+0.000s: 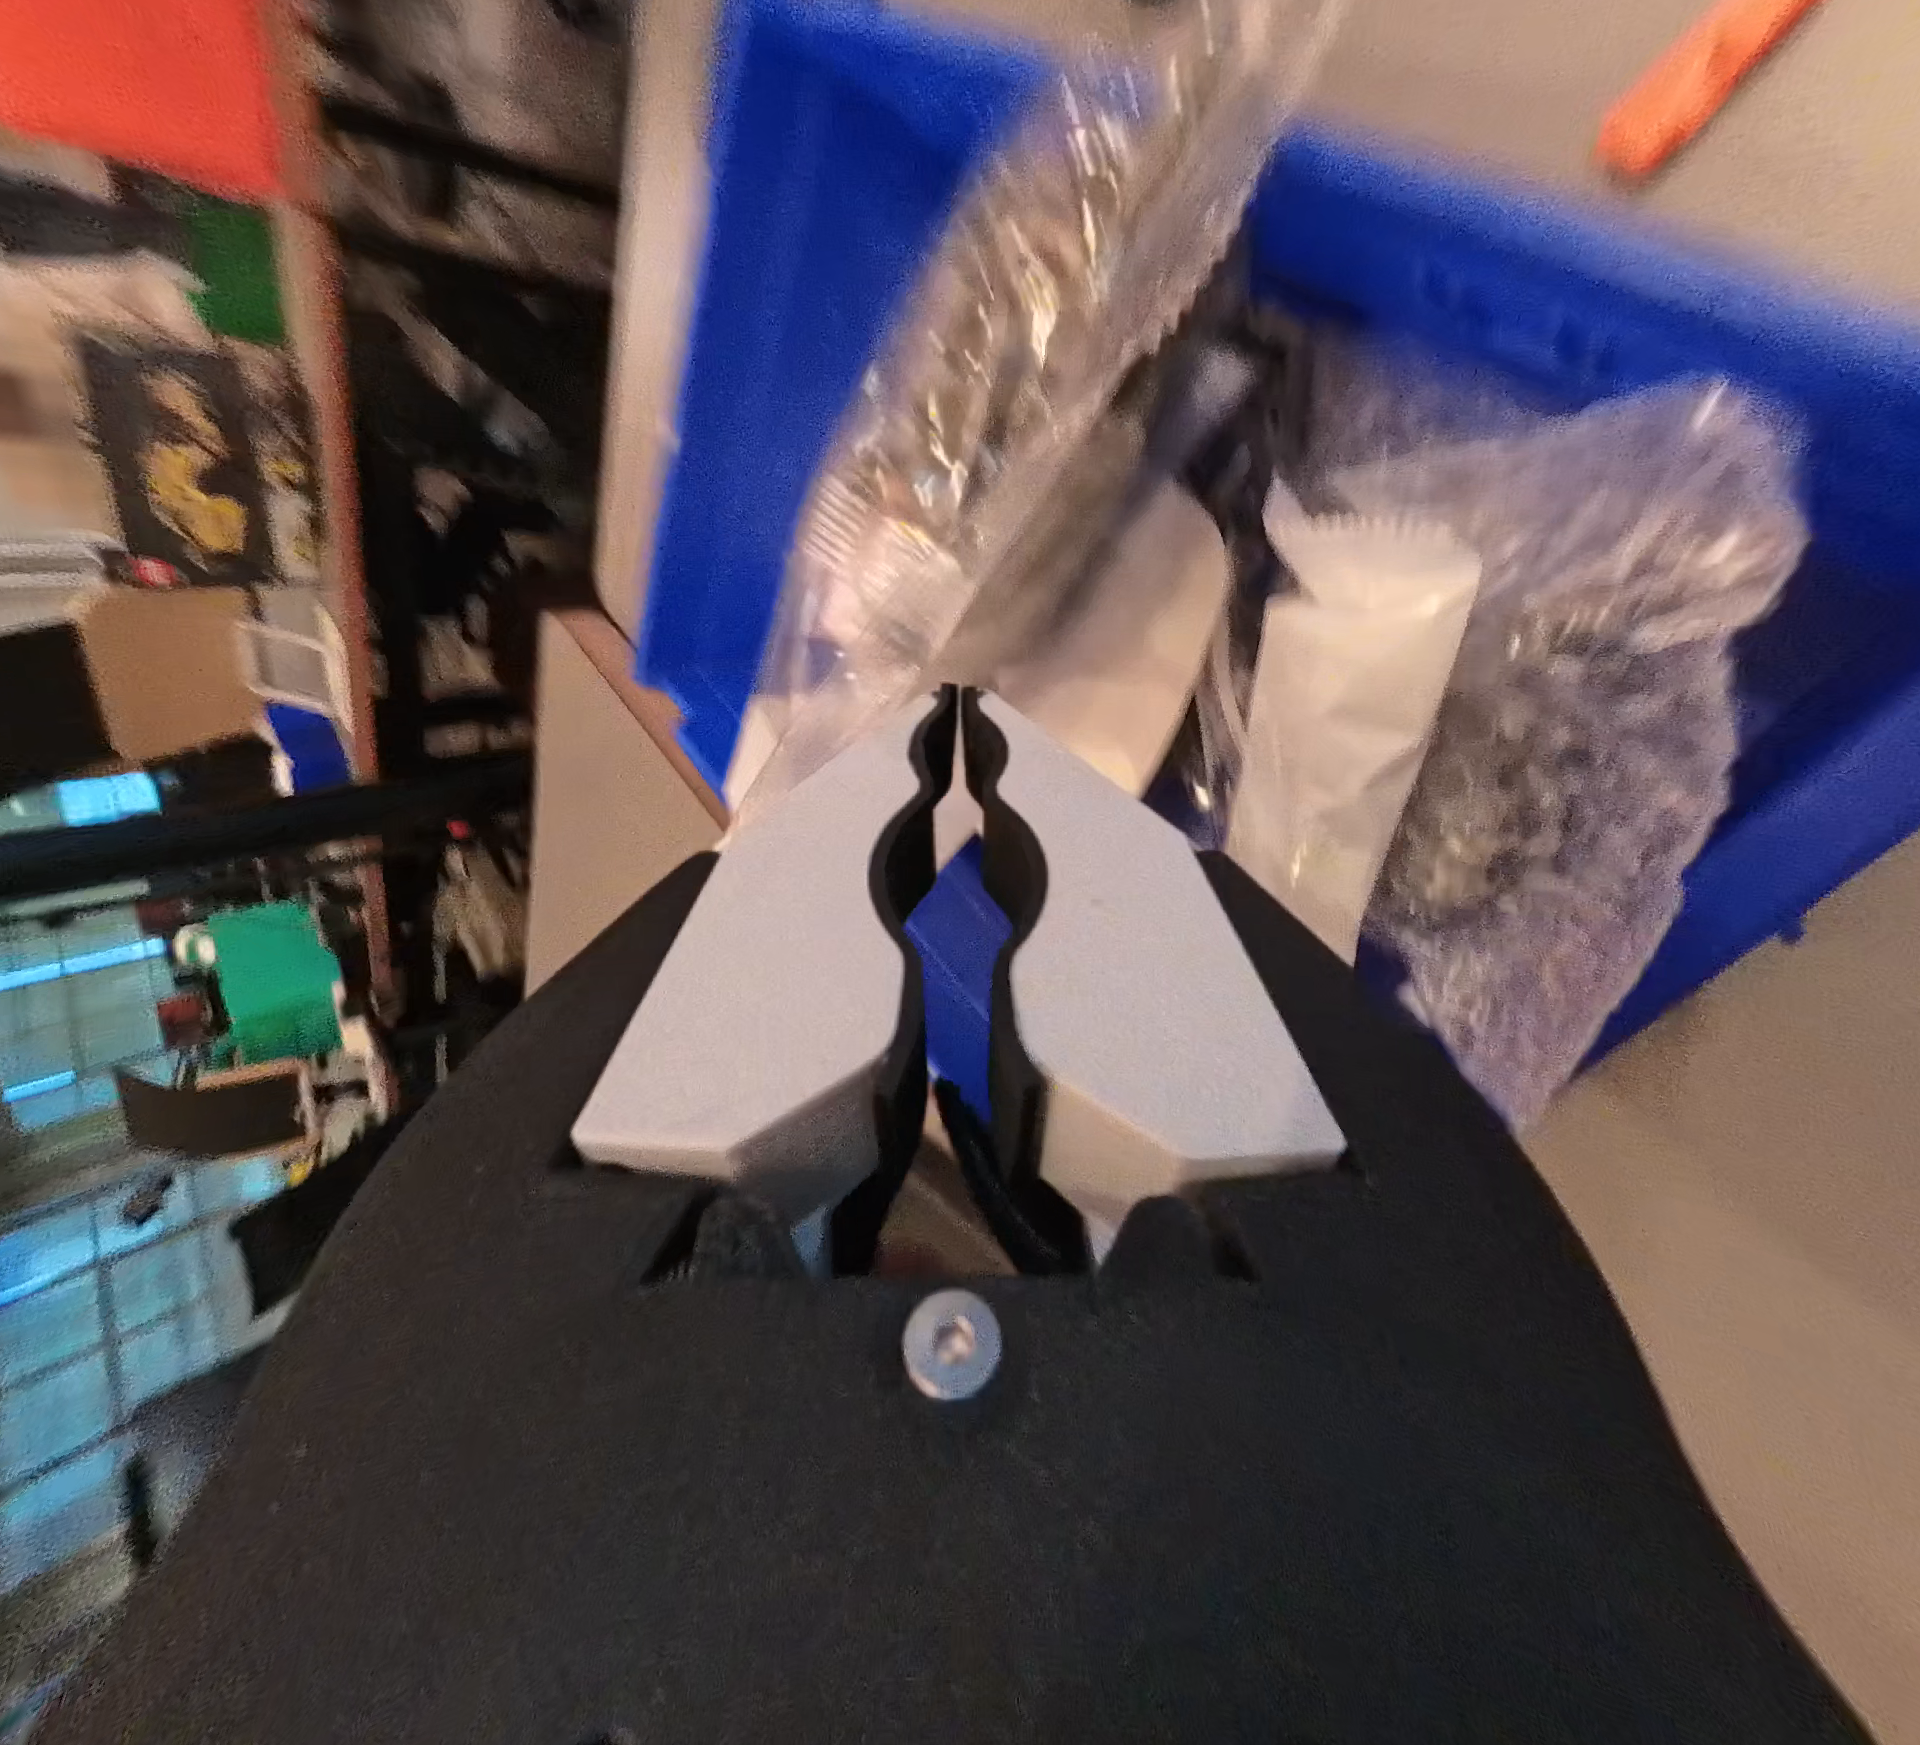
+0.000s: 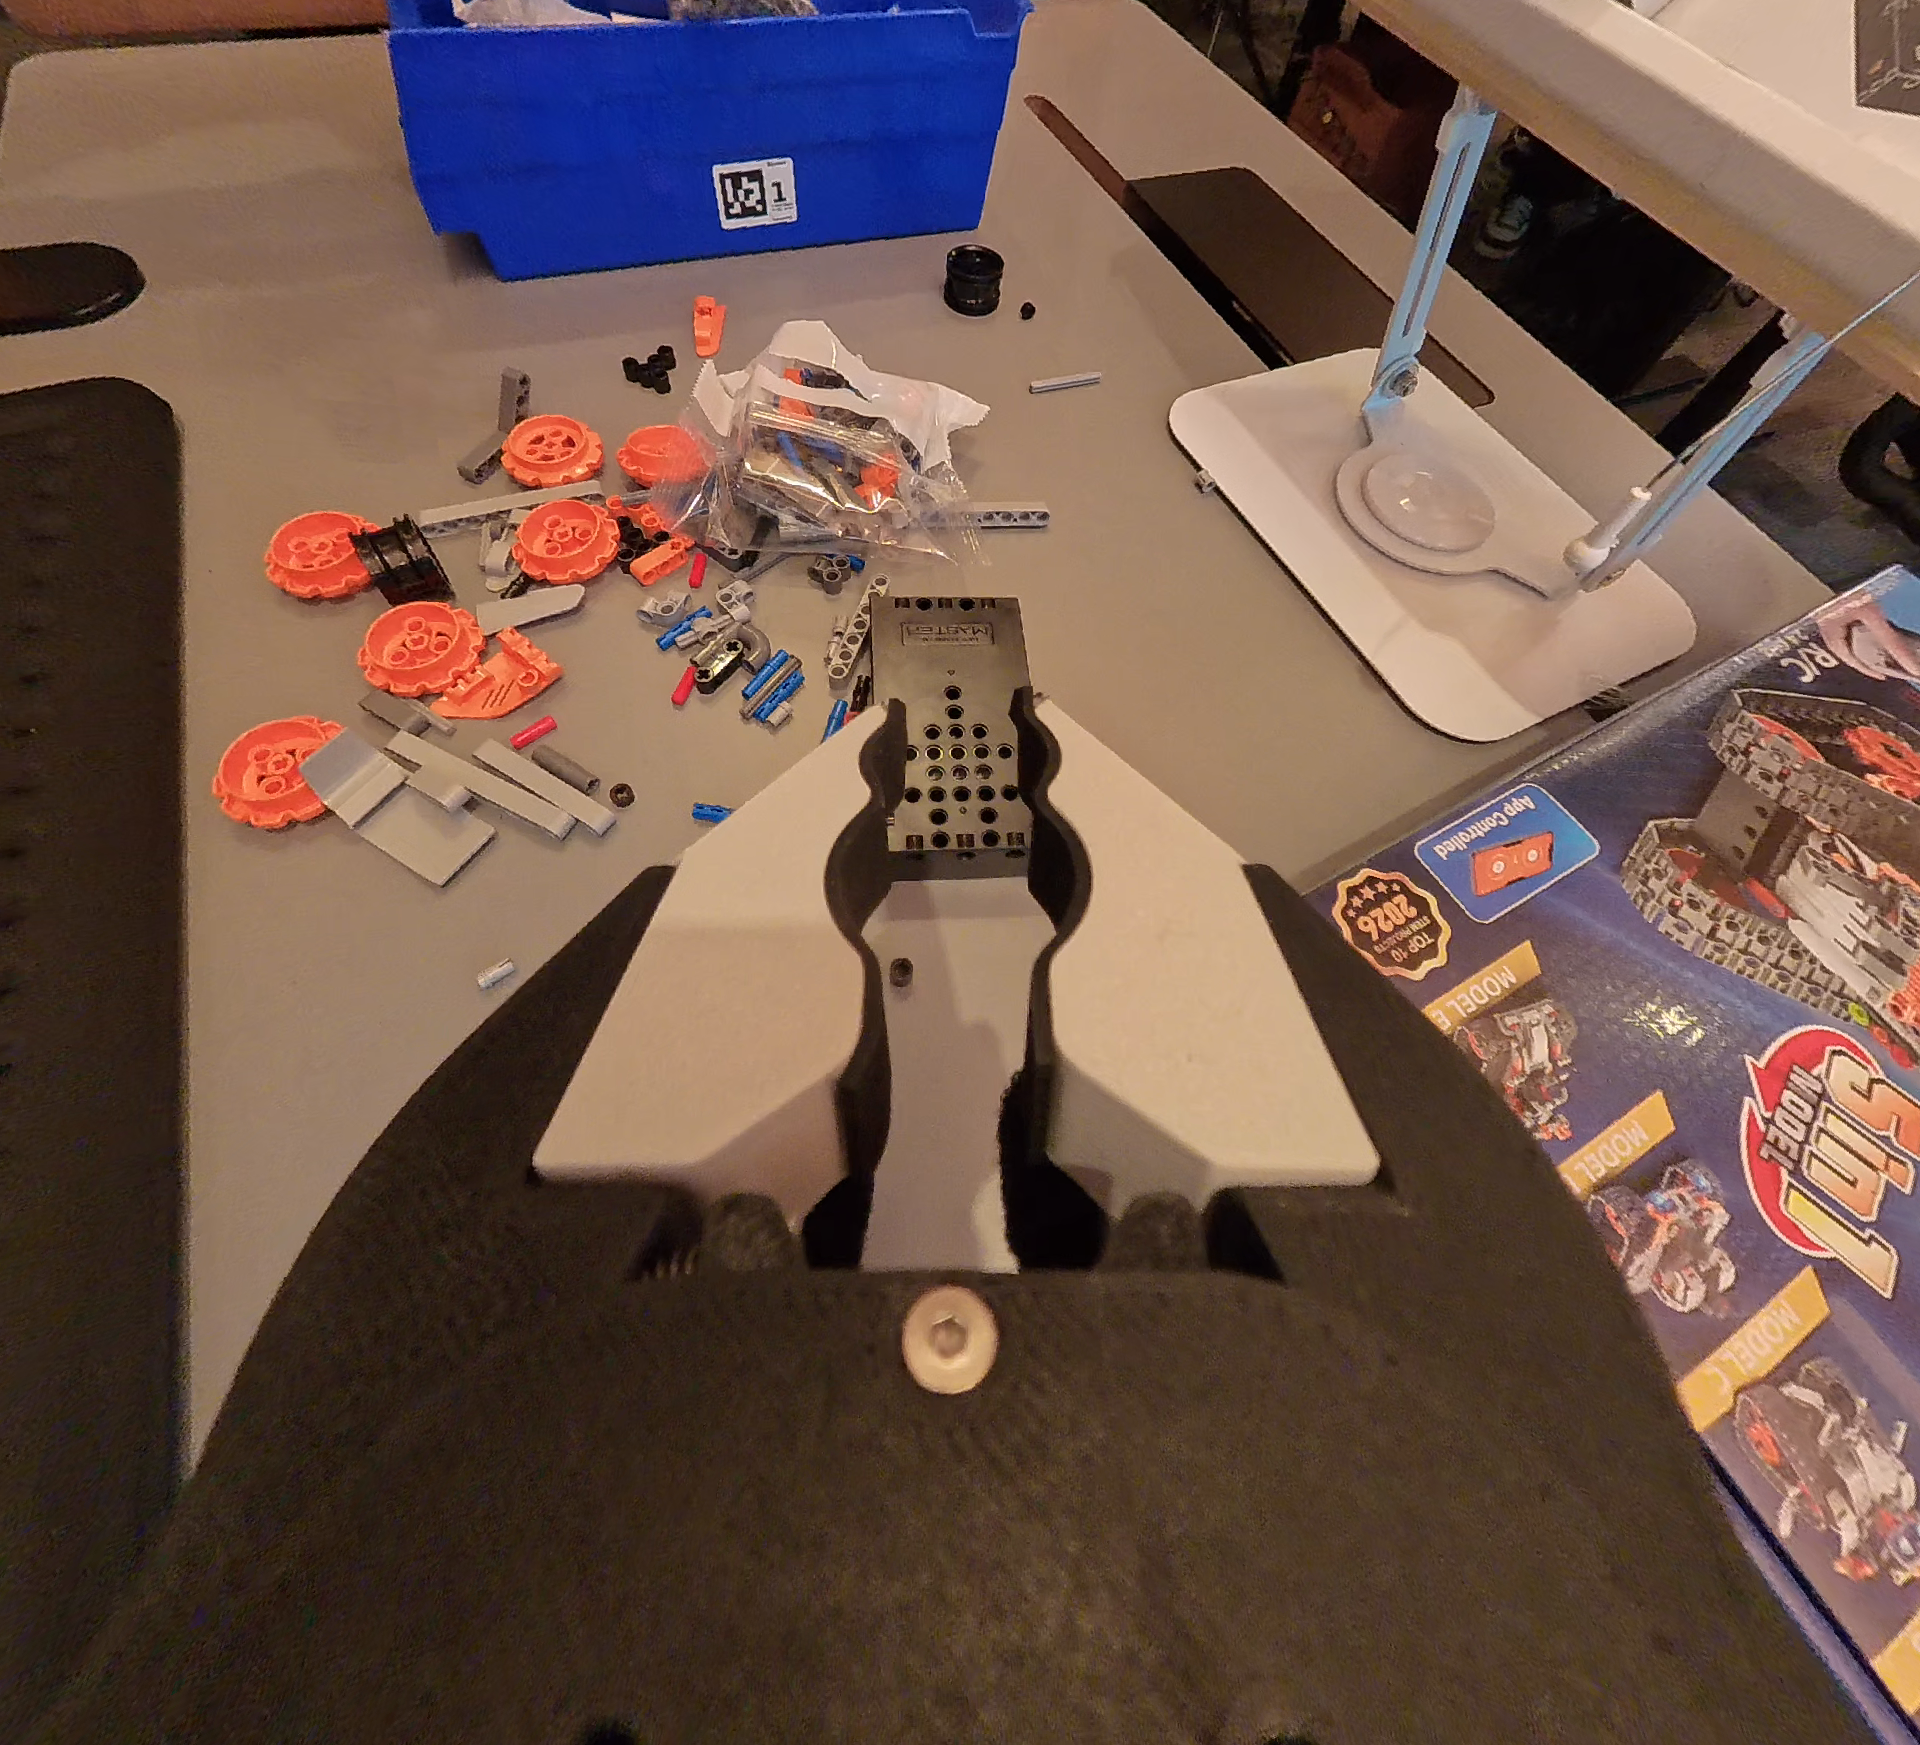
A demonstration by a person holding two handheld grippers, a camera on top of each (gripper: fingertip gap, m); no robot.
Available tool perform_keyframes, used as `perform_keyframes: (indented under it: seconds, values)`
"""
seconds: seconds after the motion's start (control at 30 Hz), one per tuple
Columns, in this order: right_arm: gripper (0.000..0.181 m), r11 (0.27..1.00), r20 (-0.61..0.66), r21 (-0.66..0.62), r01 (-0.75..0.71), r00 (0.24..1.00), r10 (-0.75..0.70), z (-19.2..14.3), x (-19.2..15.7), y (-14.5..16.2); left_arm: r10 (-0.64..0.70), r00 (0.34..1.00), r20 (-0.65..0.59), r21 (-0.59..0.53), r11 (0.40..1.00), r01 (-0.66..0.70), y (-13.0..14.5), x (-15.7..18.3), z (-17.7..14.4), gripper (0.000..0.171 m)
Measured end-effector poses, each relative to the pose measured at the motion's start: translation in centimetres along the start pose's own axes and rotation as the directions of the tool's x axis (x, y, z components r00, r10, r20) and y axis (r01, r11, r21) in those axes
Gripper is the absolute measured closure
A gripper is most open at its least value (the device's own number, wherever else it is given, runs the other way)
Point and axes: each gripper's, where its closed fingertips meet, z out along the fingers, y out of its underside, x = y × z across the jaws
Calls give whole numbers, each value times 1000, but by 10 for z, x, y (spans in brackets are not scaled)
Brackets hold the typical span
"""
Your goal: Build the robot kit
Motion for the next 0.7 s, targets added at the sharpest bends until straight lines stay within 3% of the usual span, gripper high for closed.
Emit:
perform_keyframes:
  seconds: [0.07,0.1,0.23,0.3,0.37,0.43,0.53,0.63,0.7]
  values:
    - [162,1000,3,1,3,1000,-3,0,-1,0,-61,998,6,158,986,59,-34,-11,-18,149]
    - [162,1000,6,1,2,1000,-2,0,-1,0,-68,998,6,184,981,66,-45,-13,-19,143]
    - [162,1000,11,-12,-6,1000,6,2,-2,5,15,998,-69,4,1000,-15,-26,3,8,163]
    - [161,1000,18,-21,-10,1000,11,3,-2,8,-51,981,-189,-79,996,36,-9,23,12,171]
    - [161,1000,26,-27,-9,1000,9,2,-3,9,-35,964,-265,-186,982,-15,21,43,13,171]
    - [161,999,29,-32,-8,1000,9,1,-3,10,-74,959,-275,-213,977,14,36,49,6,167]
    - [161,999,30,-36,-4,1000,5,0,-4,11,-201,940,-274,-143,976,167,29,44,-28,153]
    - [161,999,34,-38,-3,999,5,0,-4,12,-216,932,-292,62,968,243,-19,34,-81,162]
    - [162,999,40,-36,-4,999,5,1,-5,11,-195,953,-233,187,953,241,-60,17,-99,169]
